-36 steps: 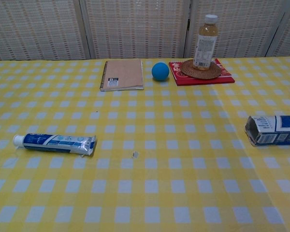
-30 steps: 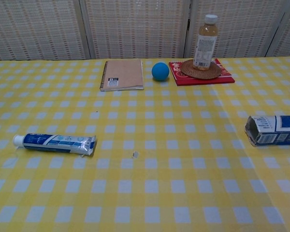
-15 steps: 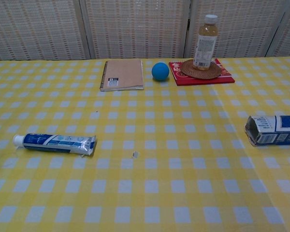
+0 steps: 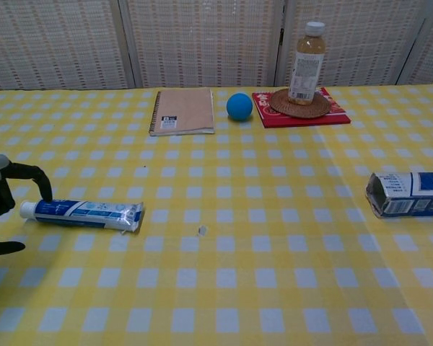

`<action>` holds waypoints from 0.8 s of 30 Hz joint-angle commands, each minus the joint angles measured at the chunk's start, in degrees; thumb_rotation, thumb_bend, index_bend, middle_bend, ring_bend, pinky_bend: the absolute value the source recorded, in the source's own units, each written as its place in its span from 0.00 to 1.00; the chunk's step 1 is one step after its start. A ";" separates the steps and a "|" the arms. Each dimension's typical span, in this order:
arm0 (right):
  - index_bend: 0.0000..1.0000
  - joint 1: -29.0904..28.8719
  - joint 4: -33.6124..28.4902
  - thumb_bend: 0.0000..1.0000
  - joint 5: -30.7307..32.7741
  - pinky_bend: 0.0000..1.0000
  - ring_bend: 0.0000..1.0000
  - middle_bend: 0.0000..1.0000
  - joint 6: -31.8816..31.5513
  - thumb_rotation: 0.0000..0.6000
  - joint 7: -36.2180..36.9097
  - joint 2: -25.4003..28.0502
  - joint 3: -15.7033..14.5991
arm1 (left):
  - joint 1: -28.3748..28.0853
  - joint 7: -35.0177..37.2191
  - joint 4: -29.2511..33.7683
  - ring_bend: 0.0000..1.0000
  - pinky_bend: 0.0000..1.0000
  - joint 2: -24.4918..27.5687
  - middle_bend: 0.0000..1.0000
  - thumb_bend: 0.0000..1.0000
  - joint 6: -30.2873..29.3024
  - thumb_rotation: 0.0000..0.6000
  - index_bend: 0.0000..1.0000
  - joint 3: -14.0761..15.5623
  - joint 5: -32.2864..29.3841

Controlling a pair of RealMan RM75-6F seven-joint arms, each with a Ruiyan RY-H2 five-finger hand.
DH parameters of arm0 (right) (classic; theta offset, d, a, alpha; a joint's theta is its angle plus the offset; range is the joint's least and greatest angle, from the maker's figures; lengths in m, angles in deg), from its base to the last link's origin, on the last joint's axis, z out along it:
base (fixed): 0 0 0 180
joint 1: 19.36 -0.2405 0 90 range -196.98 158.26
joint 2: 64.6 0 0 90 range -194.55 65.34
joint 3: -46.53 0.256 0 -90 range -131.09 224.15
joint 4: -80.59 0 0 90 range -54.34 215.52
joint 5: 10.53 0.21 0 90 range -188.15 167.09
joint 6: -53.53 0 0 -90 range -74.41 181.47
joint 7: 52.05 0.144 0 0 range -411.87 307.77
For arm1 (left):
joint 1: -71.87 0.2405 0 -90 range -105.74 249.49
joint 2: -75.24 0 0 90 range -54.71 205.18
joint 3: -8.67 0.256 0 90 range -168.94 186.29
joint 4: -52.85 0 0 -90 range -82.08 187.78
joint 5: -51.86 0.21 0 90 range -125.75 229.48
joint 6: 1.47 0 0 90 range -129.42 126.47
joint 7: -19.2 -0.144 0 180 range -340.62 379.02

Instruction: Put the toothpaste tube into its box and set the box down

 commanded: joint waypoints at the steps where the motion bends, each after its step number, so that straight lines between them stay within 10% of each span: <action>1: 0.00 -0.04 0.05 0.38 -0.33 0.00 0.00 0.00 0.17 1.00 -0.30 -0.11 -0.33 | -1.70 0.46 -2.48 1.00 1.00 -2.73 1.00 0.20 1.55 1.00 0.42 -0.77 -2.05; 24: 0.00 -1.37 -0.51 0.38 3.70 0.00 0.00 0.00 4.26 1.00 -1.52 0.18 0.50 | -9.60 1.15 -10.23 1.00 1.00 -8.50 1.00 0.21 7.61 1.00 0.39 -4.28 -11.53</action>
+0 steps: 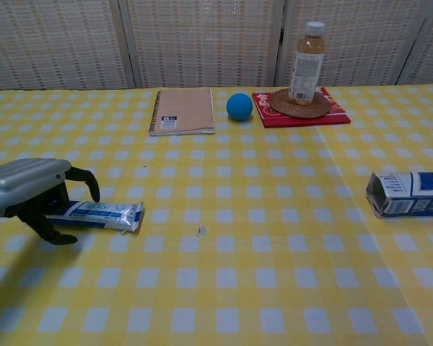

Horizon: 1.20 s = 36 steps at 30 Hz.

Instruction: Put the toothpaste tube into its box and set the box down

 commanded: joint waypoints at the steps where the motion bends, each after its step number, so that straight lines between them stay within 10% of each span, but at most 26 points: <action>1: 0.00 -0.10 -0.04 0.38 0.19 0.00 0.00 0.00 0.28 1.00 -0.02 0.05 0.00 | -0.60 0.98 -0.52 1.00 1.00 -0.44 1.00 0.21 0.18 1.00 0.39 -0.28 -0.62; 36: 0.00 -0.85 -0.37 0.38 0.78 0.00 0.00 0.00 2.03 1.00 -0.28 0.34 -0.36 | -6.85 8.60 -7.67 1.00 1.00 -3.28 1.00 0.32 4.92 1.00 0.54 -0.10 -5.02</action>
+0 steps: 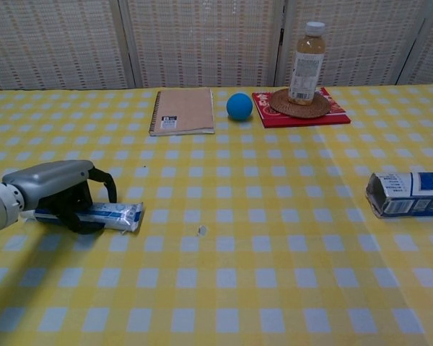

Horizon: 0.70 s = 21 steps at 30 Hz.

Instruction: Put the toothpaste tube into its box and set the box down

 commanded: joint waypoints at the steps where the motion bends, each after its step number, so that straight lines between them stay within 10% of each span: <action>1: 0.00 -0.01 0.00 0.38 -0.01 0.00 0.00 0.00 0.01 1.00 -0.18 -0.09 -0.04 | 0.07 1.04 0.00 1.00 1.00 -0.03 1.00 0.33 -0.72 1.00 0.58 0.21 1.10; 6: 0.00 -0.04 0.02 0.38 0.01 0.00 0.00 0.00 0.05 1.00 -0.26 -0.16 -0.07 | 0.49 2.52 0.72 1.00 1.00 0.23 1.00 0.38 -1.98 1.00 0.79 0.73 2.72; 21: 0.00 -7.83 5.76 0.38 -4.54 0.02 0.10 0.03 9.23 1.00 11.68 0.32 -0.38 | 5.44 24.36 14.65 1.00 1.00 6.91 1.00 0.42 -8.94 1.00 0.83 -2.41 11.28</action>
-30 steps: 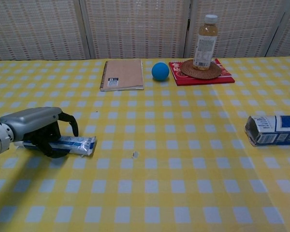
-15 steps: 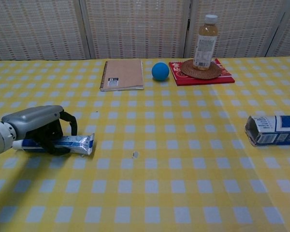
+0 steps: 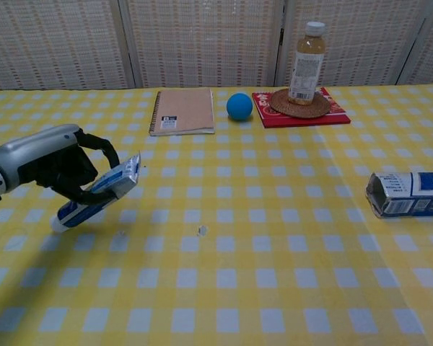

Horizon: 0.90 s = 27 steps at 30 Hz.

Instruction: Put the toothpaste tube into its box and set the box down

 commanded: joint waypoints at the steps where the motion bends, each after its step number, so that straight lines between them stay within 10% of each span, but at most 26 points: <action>1: 0.00 -4.22 1.15 0.38 -1.46 0.03 0.10 0.04 6.08 1.00 5.31 1.89 -0.51 | 1.36 4.31 3.82 1.00 1.00 2.43 1.00 0.42 -2.05 1.00 0.83 -0.93 2.83; 27: 0.10 -17.46 14.40 0.38 16.20 0.06 0.14 0.10 32.95 1.00 -3.07 -6.89 1.97 | 1.03 15.45 11.64 1.00 1.00 7.99 1.00 0.44 0.36 1.00 0.83 -1.32 3.99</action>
